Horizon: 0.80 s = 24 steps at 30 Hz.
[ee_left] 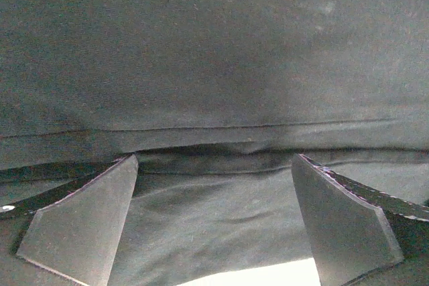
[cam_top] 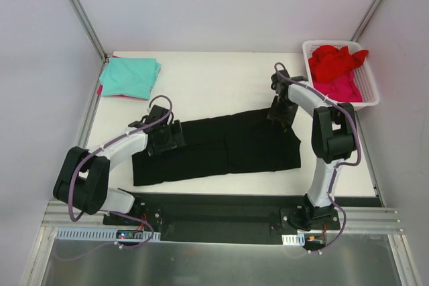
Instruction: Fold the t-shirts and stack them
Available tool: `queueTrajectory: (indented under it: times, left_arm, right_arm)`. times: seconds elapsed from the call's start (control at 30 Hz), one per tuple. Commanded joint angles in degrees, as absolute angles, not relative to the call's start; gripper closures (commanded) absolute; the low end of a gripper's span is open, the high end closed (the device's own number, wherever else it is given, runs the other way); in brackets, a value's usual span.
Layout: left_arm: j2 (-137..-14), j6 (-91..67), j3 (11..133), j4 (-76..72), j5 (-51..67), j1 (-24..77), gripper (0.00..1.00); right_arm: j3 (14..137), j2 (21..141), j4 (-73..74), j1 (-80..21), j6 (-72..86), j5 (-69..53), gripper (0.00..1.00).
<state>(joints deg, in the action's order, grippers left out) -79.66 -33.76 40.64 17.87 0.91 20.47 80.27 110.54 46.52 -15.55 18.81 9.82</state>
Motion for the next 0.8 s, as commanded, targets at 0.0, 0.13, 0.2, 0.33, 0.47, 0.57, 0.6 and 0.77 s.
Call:
queueTrajectory:
  times: [0.0, 0.13, 0.2, 0.33, 0.47, 0.57, 0.6, 0.77]
  left_arm:
    - [-78.31, -38.32, 38.14, 23.38, 3.87, 24.08, 0.01]
    - [-77.61, -40.07, 39.02, 24.61, 2.90, 27.07, 0.01]
    - [-77.52, -40.43, 39.46, 25.22, 2.64, 28.30, 0.01]
    - [-78.57, -41.92, 40.51, 25.66, 2.37, 30.76, 0.01]
    - [-80.94, -43.41, 42.36, 25.75, 1.85, 34.27, 0.01]
    - [-82.43, -44.47, 43.68, 26.10, 1.06, 36.91, 0.01]
    - [-82.53, -44.56, 43.77, 26.36, 0.97, 37.26, 0.01]
    - [-82.00, -43.51, 46.13, 28.82, -1.04, 37.27, 0.01]
  right_arm:
    - [89.37, 116.79, 50.36, -13.28, 16.08, 7.30, 0.48]
    - [94.56, 120.49, 50.98, -13.18, 15.56, 4.14, 0.51]
    - [94.75, 119.98, 49.84, -13.27, 15.12, 2.73, 0.51]
    - [96.67, 120.76, 49.66, -13.18, 14.07, 2.11, 0.50]
    - [100.71, 123.48, 50.71, -13.18, 13.18, 2.37, 0.49]
    - [103.96, 126.11, 51.41, -13.01, 13.01, 1.59, 0.49]
    - [105.37, 126.91, 51.76, -13.01, 12.92, 1.32, 0.49]
    - [104.86, 123.42, 52.56, -13.09, 11.52, 1.41, 0.49]
